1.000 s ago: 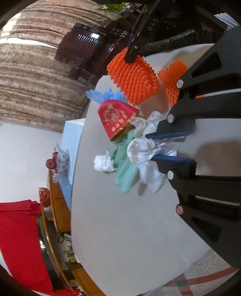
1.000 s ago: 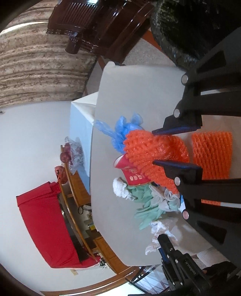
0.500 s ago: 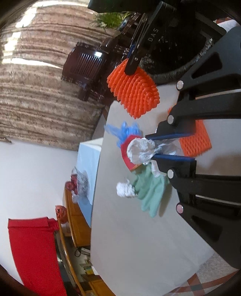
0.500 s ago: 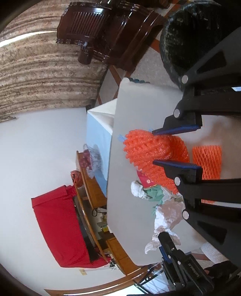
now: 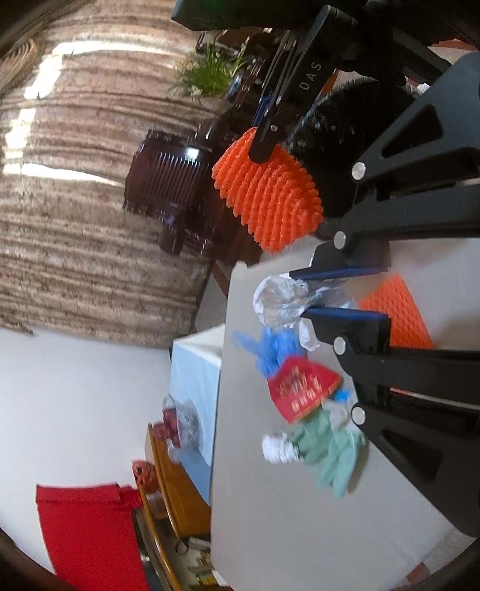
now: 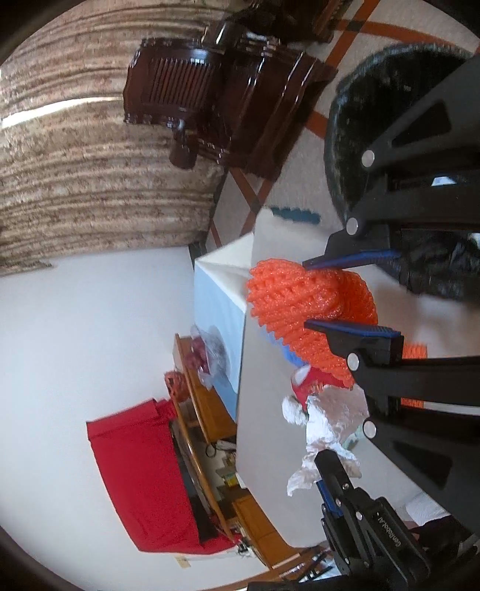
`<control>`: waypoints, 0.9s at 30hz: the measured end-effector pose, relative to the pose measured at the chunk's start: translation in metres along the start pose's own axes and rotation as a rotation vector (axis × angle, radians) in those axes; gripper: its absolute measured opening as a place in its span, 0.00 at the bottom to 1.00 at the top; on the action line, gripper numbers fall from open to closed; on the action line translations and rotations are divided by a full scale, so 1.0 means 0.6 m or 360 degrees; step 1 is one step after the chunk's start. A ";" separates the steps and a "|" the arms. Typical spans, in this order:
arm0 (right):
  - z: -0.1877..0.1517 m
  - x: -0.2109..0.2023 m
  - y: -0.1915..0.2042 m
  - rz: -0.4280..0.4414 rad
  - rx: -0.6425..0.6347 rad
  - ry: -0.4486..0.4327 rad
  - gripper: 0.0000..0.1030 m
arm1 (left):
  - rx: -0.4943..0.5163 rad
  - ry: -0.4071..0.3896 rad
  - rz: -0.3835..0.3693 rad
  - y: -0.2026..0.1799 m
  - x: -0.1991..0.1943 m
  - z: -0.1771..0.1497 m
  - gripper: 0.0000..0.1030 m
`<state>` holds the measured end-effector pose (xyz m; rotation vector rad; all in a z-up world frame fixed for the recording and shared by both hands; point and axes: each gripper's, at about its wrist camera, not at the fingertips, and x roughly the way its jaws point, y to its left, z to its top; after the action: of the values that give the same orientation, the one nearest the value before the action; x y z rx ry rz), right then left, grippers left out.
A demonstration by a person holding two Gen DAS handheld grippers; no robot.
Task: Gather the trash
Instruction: 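Carry the net and plastic over the black bin and open both tools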
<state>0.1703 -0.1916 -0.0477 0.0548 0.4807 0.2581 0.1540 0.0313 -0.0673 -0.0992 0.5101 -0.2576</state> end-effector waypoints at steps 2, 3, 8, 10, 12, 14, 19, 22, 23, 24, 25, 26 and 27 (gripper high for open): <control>-0.002 -0.013 -0.021 -0.0046 0.0013 -0.0006 0.25 | 0.0021 -0.0003 -0.0048 -0.022 0.009 0.002 0.12; -0.004 -0.017 -0.029 -0.0060 0.0019 -0.0007 0.25 | 0.0034 -0.0001 -0.0073 -0.033 0.014 0.003 0.12; -0.019 -0.044 -0.091 -0.0198 0.0072 0.0004 0.25 | 0.0089 0.0031 -0.0200 -0.093 0.049 0.000 0.12; -0.028 -0.052 -0.113 -0.0249 0.0089 0.0014 0.25 | 0.0111 0.0043 -0.0240 -0.114 0.064 -0.003 0.12; -0.035 -0.057 -0.131 -0.0298 0.0098 0.0029 0.25 | 0.0135 0.0061 -0.0292 -0.140 0.083 -0.007 0.12; -0.047 -0.063 -0.152 -0.0350 0.0118 0.0047 0.25 | 0.0159 0.0080 -0.0333 -0.158 0.099 -0.014 0.12; -0.071 -0.058 -0.196 -0.0439 0.0179 0.0112 0.25 | 0.0185 0.0154 -0.0413 -0.201 0.145 -0.032 0.12; -0.087 -0.055 -0.216 -0.0479 0.0204 0.0152 0.25 | 0.0203 0.0210 -0.0445 -0.223 0.172 -0.047 0.12; -0.092 -0.054 -0.221 -0.0489 0.0213 0.0165 0.25 | 0.0209 0.0237 -0.0459 -0.231 0.183 -0.054 0.12; -0.097 -0.052 -0.229 -0.0497 0.0222 0.0180 0.25 | 0.0211 0.0256 -0.0469 -0.234 0.191 -0.059 0.12; -0.101 -0.051 -0.232 -0.0504 0.0227 0.0192 0.25 | 0.0213 0.0277 -0.0482 -0.237 0.198 -0.063 0.13; -0.105 -0.050 -0.236 -0.0510 0.0233 0.0204 0.26 | 0.0219 0.0296 -0.0485 -0.243 0.205 -0.068 0.14; -0.107 -0.050 -0.239 -0.0518 0.0237 0.0214 0.27 | 0.0221 0.0306 -0.0485 -0.245 0.210 -0.072 0.16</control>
<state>0.1481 -0.3383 -0.1074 0.1037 0.6333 -0.0941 0.2065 -0.1453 -0.1409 -0.0159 0.6664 -0.6036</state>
